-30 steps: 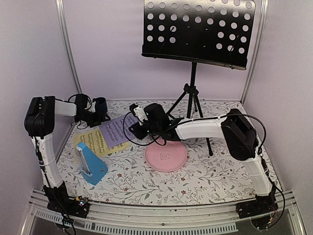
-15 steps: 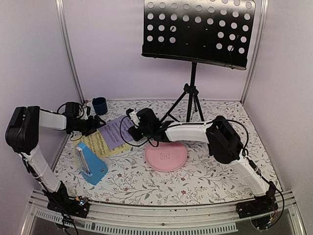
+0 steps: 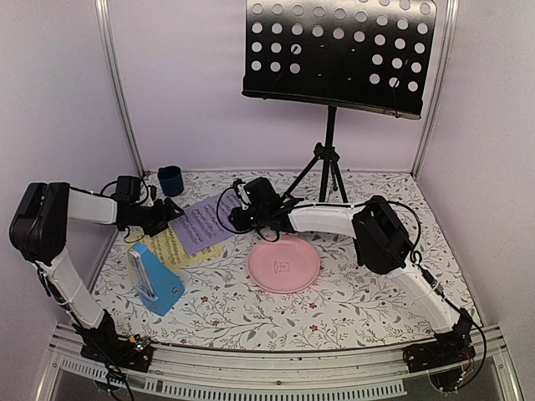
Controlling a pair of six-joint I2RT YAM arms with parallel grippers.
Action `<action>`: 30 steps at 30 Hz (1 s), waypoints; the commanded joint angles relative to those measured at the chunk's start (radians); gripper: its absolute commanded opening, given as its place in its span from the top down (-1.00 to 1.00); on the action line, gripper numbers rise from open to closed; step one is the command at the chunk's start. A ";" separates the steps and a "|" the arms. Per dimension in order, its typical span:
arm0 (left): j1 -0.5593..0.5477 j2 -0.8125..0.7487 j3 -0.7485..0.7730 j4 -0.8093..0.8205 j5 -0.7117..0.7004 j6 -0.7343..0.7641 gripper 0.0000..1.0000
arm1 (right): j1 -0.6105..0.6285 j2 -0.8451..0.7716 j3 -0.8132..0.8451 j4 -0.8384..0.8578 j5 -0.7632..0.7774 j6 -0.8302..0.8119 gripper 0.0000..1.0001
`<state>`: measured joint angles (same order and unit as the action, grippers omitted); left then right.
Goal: Set up the instrument practice props
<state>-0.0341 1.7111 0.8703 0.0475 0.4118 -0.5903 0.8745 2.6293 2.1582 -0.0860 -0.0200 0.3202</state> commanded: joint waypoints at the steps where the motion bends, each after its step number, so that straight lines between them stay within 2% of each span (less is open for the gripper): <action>1: -0.021 -0.041 -0.024 0.011 -0.054 -0.042 -0.65 | -0.002 0.061 0.058 -0.063 -0.048 0.062 0.36; 19: -0.072 -0.008 -0.068 0.045 -0.050 -0.095 -0.62 | -0.001 0.114 0.068 -0.132 -0.139 0.126 0.60; 30: -0.093 -0.070 -0.170 0.076 -0.128 -0.233 -0.60 | 0.000 0.112 0.065 -0.149 -0.149 0.112 0.76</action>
<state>-0.1112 1.6810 0.7330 0.1001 0.3187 -0.7616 0.8696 2.6926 2.2177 -0.1680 -0.1459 0.4316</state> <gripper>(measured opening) 0.800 0.132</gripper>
